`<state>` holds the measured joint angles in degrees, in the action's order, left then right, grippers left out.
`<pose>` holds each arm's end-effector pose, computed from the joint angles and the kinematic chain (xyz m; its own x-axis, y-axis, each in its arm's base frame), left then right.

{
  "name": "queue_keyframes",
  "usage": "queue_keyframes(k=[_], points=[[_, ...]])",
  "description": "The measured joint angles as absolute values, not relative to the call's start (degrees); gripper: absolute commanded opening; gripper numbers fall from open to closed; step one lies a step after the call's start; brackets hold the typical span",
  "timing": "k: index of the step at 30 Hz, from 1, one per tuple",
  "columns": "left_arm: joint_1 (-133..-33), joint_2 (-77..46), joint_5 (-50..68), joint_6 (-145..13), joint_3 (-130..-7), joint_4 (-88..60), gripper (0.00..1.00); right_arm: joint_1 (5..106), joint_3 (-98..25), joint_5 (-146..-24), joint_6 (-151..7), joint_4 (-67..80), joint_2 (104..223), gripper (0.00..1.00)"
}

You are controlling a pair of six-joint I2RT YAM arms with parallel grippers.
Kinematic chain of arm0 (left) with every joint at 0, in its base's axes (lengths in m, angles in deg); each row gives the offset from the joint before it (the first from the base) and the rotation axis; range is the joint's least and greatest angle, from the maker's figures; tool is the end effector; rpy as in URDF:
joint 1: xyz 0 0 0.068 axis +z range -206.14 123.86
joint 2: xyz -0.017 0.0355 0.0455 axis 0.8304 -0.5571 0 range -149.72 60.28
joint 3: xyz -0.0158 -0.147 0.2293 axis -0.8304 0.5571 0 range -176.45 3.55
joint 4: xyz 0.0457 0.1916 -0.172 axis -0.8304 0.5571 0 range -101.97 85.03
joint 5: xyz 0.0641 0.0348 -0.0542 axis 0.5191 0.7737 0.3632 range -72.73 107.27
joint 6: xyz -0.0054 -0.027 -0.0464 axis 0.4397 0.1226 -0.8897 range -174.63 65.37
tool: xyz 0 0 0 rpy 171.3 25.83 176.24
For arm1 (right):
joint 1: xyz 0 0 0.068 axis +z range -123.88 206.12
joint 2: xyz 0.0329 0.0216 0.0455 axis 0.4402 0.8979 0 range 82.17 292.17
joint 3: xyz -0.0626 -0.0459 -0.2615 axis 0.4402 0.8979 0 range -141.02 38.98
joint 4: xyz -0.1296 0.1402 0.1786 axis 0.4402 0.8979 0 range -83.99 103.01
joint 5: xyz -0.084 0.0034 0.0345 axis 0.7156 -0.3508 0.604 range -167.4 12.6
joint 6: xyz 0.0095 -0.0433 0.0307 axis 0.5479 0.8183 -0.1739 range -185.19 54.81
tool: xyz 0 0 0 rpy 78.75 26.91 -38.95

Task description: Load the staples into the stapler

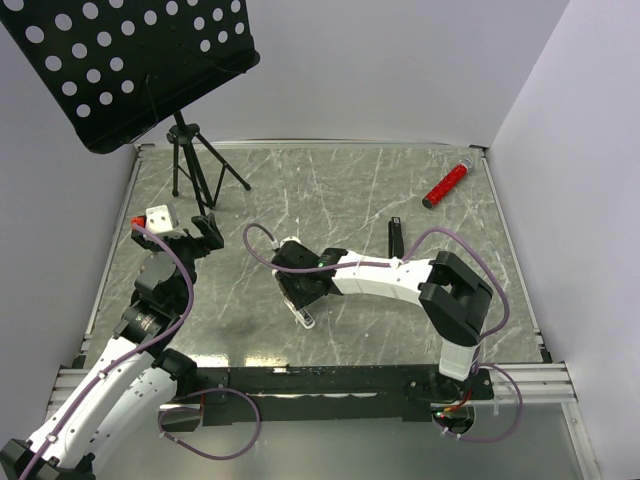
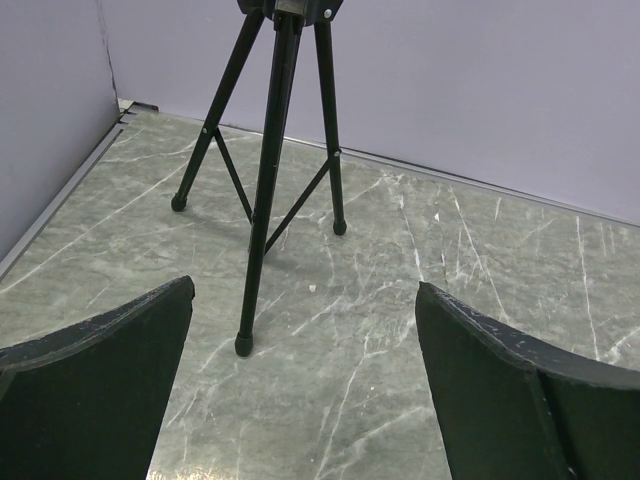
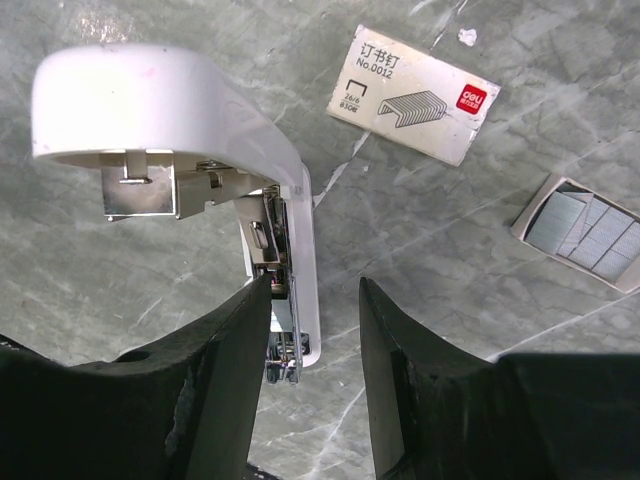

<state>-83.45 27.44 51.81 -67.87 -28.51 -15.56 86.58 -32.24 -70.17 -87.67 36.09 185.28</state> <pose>0.1401 -0.0495 0.3183 0.0710 -0.2489 -0.9659 -0.1121 0.9602 -0.2557 0.1867 0.3205 0.1957 -0.7209 -0.5030 -0.4767 -0.6043 0.7931 0.0771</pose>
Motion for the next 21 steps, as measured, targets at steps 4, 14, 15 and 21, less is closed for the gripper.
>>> queue_keyframes(k=[4, 14, 15, 21], points=[[-83.45, 27.44, 51.81, -67.87, -28.51, -15.56, 0.97, 86.6, -32.11, -70.61, -87.6, 36.16, 185.56, 0.48], [-83.45, 27.44, 51.81, -67.87, -28.51, -15.56, 0.97, 86.6, -31.04, -70.87, -87.63, 36.58, 185.54, 0.47], [-83.45, 27.44, 51.81, -67.87, -28.51, -15.56, 0.97, 86.6, -30.79, -70.87, -87.63, 36.77, 185.54, 0.47], [-83.45, 27.44, 51.79, -67.87, -28.51, -15.56, 0.97, 86.6, -30.1, -71.05, -87.67, 36.66, 185.32, 0.47]])
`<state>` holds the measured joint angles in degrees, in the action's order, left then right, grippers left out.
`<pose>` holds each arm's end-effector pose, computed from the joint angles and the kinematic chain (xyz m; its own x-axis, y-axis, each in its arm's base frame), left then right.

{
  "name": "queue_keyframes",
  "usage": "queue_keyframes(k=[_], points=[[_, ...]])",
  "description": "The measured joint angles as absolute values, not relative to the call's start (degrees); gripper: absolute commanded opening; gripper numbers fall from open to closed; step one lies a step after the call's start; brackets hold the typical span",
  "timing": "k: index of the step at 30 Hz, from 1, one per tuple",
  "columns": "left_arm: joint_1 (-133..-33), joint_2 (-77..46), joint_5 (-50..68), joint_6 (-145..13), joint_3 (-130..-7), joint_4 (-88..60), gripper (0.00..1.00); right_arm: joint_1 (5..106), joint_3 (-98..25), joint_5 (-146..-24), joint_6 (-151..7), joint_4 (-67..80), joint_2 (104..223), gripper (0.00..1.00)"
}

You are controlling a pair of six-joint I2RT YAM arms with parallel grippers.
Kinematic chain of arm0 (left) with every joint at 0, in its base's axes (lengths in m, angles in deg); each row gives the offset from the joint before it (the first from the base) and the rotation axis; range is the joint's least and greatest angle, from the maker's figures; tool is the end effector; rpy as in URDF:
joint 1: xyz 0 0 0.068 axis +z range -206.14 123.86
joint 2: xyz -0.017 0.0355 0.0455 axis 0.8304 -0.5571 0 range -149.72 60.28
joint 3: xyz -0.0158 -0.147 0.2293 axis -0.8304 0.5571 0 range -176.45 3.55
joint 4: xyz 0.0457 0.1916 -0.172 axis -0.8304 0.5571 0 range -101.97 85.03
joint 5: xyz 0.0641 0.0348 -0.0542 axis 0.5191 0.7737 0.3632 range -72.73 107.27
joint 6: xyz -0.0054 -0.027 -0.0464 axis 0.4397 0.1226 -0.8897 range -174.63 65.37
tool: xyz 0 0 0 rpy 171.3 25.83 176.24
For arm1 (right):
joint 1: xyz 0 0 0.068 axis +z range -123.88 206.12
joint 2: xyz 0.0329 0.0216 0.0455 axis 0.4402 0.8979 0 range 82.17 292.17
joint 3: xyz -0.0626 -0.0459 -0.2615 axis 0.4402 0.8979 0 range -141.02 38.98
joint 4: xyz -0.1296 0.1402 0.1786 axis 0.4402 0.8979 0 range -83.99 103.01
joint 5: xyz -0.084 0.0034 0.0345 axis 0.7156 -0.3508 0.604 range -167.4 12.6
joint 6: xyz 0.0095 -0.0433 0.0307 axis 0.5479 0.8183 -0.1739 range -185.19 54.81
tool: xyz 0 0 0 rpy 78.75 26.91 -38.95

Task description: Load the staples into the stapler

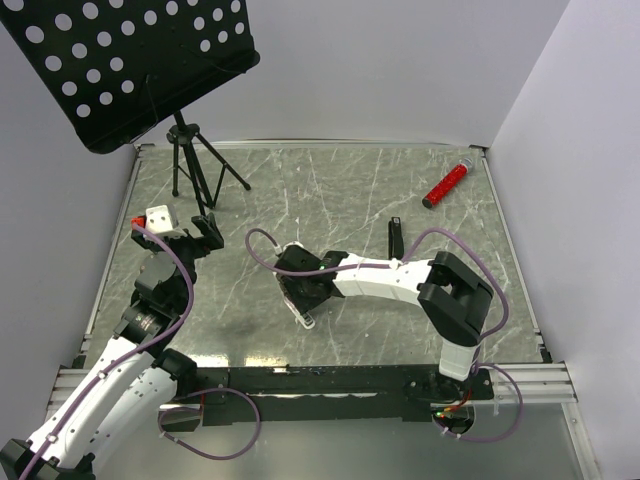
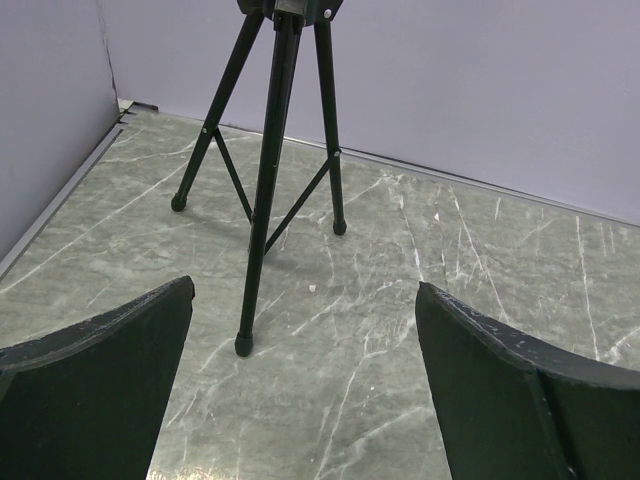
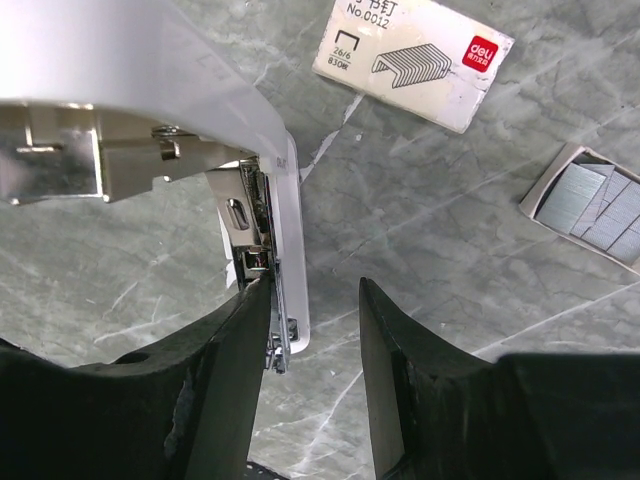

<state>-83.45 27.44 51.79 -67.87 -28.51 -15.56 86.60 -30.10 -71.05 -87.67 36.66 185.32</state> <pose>0.1401 -0.0495 0.3183 0.0709 -0.2489 -0.9659 -0.1118 0.9603 -0.2557 0.1823 0.3142 0.1842 -0.7334 -0.5242 -0.4328 -0.6074 0.7913 0.0709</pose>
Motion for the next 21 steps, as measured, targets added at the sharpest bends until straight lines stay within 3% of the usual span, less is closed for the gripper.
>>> queue_keyframes(k=[21], points=[[-83.45, 27.44, 51.62, -67.89, -28.51, -15.56, 0.97, 86.6, -28.94, -71.35, -87.78, 37.3, 183.51, 0.47]])
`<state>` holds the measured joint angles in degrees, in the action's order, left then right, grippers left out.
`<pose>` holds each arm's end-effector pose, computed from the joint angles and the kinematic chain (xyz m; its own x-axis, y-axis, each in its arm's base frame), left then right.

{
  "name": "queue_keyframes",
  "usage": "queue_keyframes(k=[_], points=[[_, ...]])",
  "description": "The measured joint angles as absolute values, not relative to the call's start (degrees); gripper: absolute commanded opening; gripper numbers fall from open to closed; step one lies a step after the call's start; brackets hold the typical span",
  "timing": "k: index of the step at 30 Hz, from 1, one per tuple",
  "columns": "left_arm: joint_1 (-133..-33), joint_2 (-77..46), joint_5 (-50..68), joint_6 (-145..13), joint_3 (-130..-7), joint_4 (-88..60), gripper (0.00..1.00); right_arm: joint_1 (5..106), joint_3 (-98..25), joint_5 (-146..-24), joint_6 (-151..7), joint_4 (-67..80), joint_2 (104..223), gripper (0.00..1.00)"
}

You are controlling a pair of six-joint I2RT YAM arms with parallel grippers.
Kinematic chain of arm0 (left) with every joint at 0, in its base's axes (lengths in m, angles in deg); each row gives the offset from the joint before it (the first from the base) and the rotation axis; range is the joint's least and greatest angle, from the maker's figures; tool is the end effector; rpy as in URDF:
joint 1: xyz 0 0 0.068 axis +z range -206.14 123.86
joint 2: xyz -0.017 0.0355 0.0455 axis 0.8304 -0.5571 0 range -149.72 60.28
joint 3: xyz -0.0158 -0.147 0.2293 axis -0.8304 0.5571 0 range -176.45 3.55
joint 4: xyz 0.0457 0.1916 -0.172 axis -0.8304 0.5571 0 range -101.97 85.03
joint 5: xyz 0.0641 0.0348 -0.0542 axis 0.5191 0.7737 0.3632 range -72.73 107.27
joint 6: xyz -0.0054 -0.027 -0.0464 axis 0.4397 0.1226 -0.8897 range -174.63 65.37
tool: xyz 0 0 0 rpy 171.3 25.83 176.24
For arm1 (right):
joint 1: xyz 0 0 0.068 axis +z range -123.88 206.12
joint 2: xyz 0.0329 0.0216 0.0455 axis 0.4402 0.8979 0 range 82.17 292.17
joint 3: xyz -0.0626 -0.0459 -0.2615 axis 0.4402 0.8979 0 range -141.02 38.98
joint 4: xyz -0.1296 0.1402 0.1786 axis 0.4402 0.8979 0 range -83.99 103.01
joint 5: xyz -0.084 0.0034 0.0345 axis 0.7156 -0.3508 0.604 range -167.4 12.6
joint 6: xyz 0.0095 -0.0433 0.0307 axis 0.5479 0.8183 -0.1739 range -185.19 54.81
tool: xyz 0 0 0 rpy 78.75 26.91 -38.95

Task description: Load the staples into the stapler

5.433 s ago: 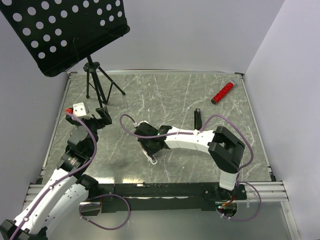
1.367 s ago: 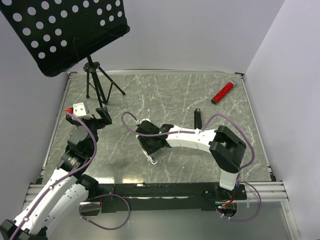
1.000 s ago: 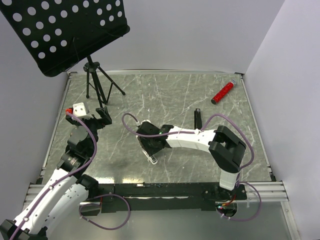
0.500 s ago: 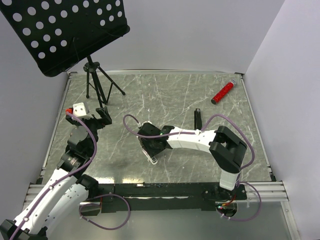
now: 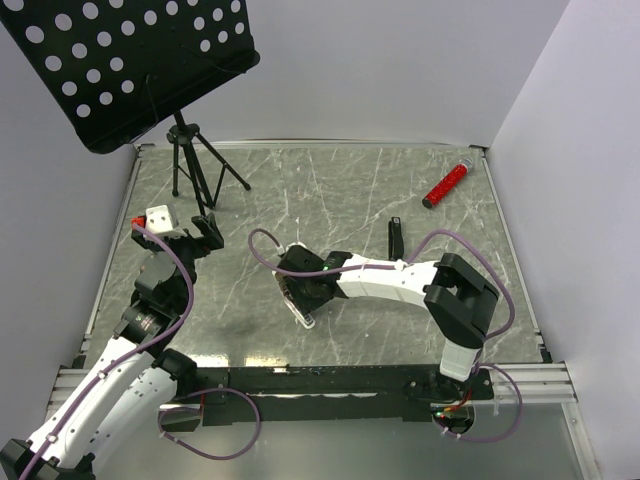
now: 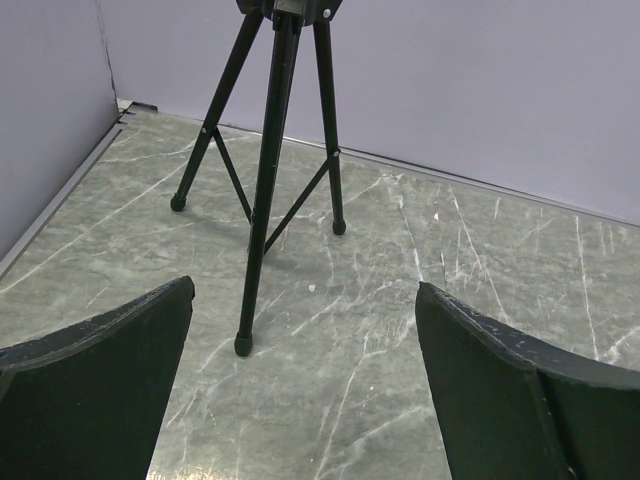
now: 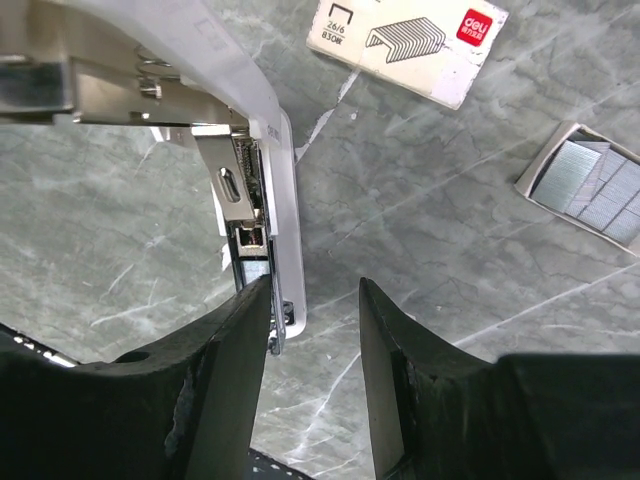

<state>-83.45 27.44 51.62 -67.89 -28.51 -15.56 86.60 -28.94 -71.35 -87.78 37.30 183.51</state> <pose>0.1401 -0.0496 0.3183 0.0703 -0.2494 -0.9659 -0.1089 0.9605 -0.2559 0.1787 0.3081 0.1886 -0.7352 -0.5232 -0.4310 -0.6074 0.7907 0.0761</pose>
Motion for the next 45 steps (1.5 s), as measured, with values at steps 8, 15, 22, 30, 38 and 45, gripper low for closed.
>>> queue_keyframes(k=[8, 15, 22, 30, 38, 45], points=[[-83.45, 27.47, 51.62, -67.89, -28.51, -15.56, 0.97, 86.58, -29.44, -70.96, -87.28, 36.95, 183.03, 0.47], [-83.45, 27.47, 51.62, -67.89, -28.51, -15.56, 0.97, 86.6, -29.59, -70.96, -86.77, 36.42, 183.62, 0.47], [-83.45, 27.57, 51.62, -67.89, -28.51, -15.56, 0.97, 86.6, -29.59, -71.03, -86.69, 36.25, 184.05, 0.47], [-83.45, 27.57, 51.62, -67.89, -28.51, -15.56, 0.97, 86.6, -28.7, -71.13, -86.58, 36.31, 184.1, 0.47], [-83.45, 27.86, 51.62, -67.91, -28.51, -15.54, 0.97, 86.87, -28.17, -71.4, -86.77, 36.14, 183.86, 0.47], [-83.45, 28.34, 51.55, -67.93, -28.51, -15.54, 0.97, 87.81, -28.06, -71.37, -86.8, 37.52, 183.33, 0.48]])
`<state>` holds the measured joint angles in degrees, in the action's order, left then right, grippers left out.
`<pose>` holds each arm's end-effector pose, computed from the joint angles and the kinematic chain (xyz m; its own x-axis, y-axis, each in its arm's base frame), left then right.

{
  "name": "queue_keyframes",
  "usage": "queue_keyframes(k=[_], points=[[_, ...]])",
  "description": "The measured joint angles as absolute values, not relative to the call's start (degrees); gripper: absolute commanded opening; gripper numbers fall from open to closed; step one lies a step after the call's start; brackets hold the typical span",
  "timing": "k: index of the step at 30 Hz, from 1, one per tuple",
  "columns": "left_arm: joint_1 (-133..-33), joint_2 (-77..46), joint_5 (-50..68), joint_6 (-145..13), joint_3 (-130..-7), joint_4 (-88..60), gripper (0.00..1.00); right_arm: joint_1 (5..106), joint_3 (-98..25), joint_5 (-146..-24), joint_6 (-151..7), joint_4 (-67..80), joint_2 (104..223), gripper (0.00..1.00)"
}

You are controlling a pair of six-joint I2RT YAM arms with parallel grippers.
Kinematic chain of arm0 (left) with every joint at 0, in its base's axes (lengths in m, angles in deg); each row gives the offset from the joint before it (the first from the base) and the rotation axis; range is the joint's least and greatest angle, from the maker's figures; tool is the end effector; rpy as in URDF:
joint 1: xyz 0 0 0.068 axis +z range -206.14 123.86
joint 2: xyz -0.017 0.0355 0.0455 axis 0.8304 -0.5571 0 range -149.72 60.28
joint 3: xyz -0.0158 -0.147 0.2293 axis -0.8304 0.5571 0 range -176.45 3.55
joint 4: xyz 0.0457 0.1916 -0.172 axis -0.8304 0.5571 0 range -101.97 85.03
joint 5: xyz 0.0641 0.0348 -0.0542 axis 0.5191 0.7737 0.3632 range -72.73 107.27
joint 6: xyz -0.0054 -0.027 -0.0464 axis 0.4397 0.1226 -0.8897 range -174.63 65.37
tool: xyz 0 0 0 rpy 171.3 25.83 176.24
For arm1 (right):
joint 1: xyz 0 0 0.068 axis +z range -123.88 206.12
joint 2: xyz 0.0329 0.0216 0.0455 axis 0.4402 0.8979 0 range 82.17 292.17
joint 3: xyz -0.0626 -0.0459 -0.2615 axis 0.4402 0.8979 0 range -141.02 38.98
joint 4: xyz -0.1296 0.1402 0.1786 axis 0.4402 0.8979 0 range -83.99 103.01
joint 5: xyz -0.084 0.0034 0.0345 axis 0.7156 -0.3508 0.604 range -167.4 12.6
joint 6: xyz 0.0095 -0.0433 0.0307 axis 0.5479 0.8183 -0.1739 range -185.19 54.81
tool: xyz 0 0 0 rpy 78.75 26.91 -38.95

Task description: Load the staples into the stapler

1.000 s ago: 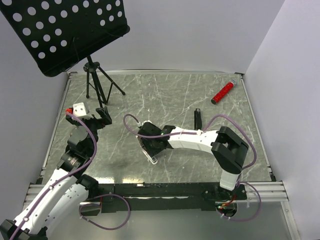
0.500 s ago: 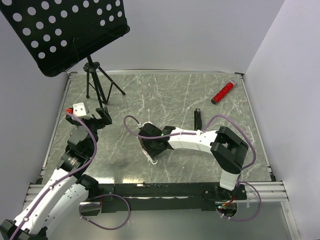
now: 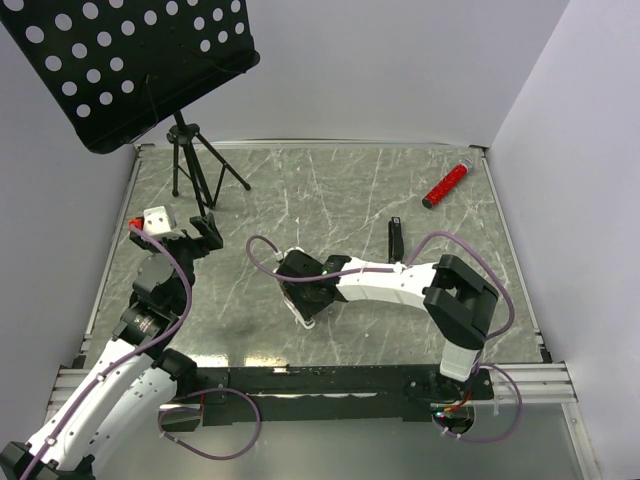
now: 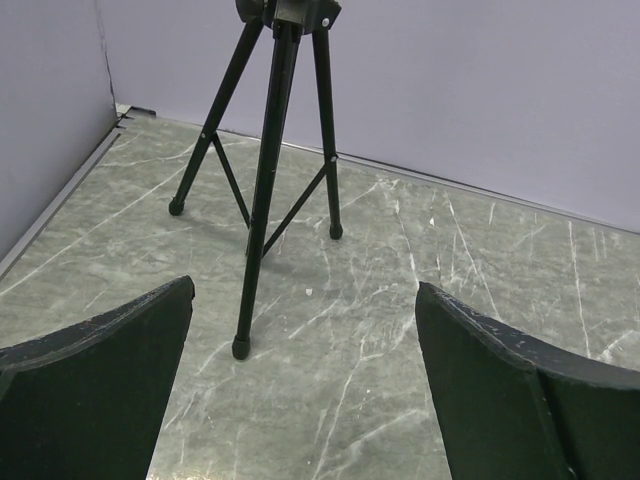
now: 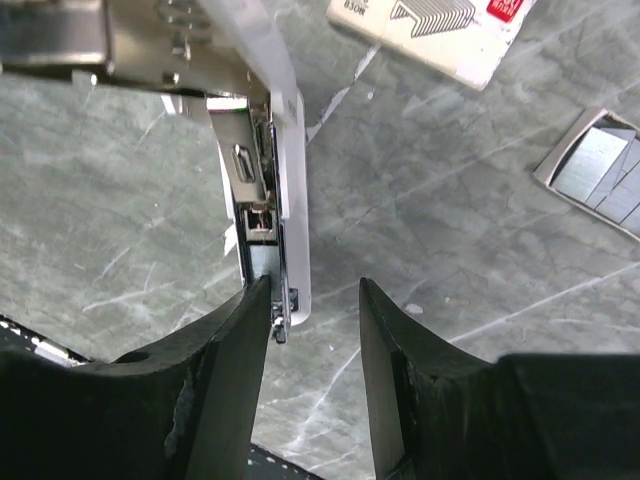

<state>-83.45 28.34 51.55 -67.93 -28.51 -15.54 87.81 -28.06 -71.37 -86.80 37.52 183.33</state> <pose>0.1372 -0.0482 0.3203 0.0832 -0.2569 -0.9629 -0.1041 0.9587 -0.2648 0.1705 0.3088 0.1851 -0.7164 -0.5579 -0.4189 -0.6359 0.7692 0.0630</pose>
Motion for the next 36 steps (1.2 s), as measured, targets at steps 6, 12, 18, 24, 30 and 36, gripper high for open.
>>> queue_keyframes(k=[6, 12, 18, 24, 30, 36], points=[[-83.52, 28.71, 50.94, -68.07, -28.51, -15.52, 0.97, 88.03, -27.58, -70.98, -87.04, 37.95, 180.64, 0.49], [-84.57, 28.97, 49.5, -68.9, -28.51, -15.13, 0.97, 89.31, -22.4, -68.53, -87.63, 32.55, 168.29, 0.56], [-84.74, 25.67, 43.97, -72.61, -29.1, -11.8, 0.97, 92.51, -8.89, -64.84, -83.84, 18.28, 151.16, 0.7], [-84.74, 14.24, 33.96, -78.1, -33.25, -5.09, 0.97, 92.62, -2.6, -64.21, -82.05, 13.19, 148.1, 0.73], [-85.44, 6.81, 24.32, -84.24, -34.74, -0.5, 0.97, 92.64, 11.06, -65.12, -82.07, 4.01, 144.43, 0.73], [-88.0, 4.62, 20.75, -89.99, -34.74, 1.86, 0.97, 92.88, 25.18, -66.26, -81.99, -5.83, 142.63, 0.72]])
